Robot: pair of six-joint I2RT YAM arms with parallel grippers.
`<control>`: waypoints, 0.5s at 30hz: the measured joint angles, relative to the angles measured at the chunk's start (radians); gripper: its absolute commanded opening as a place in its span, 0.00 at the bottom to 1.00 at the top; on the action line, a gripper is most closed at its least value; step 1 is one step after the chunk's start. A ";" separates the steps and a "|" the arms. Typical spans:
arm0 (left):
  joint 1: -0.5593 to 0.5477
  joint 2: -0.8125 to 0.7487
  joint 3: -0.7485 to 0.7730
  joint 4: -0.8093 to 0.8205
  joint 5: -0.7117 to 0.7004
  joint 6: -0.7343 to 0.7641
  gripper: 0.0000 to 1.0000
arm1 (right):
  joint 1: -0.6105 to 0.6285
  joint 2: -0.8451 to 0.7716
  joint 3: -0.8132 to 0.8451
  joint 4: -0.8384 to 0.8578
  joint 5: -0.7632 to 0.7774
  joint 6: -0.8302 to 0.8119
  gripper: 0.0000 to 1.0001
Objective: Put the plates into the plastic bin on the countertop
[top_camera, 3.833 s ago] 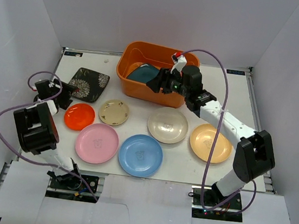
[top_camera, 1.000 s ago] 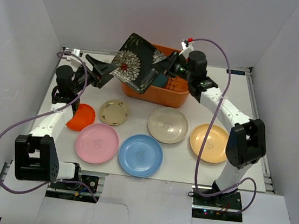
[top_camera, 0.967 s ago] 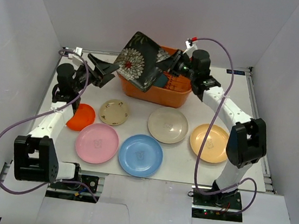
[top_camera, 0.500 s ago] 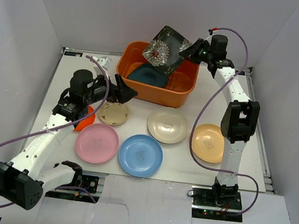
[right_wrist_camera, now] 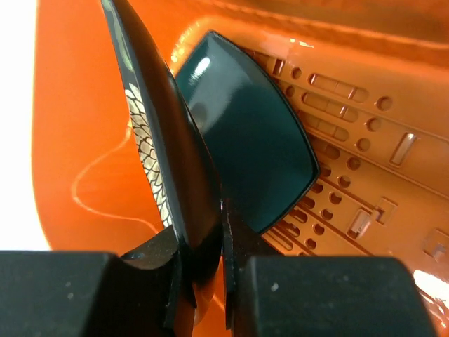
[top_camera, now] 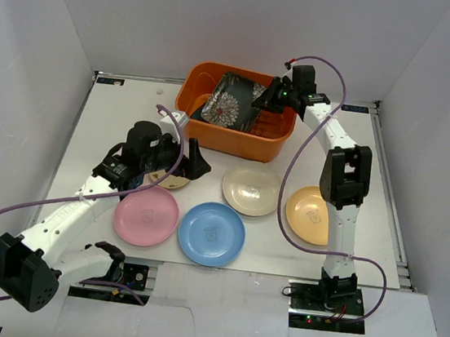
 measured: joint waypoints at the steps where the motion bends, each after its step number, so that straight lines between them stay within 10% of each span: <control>1: -0.004 0.004 0.000 0.000 -0.005 0.002 0.98 | 0.006 0.011 0.008 -0.005 0.004 -0.005 0.08; 5: -0.015 0.034 -0.001 -0.005 -0.023 0.003 0.98 | 0.030 0.066 0.027 -0.031 0.039 -0.022 0.16; 15: -0.037 0.155 -0.001 -0.024 -0.050 -0.029 0.98 | 0.044 0.078 0.022 -0.044 0.130 -0.070 0.85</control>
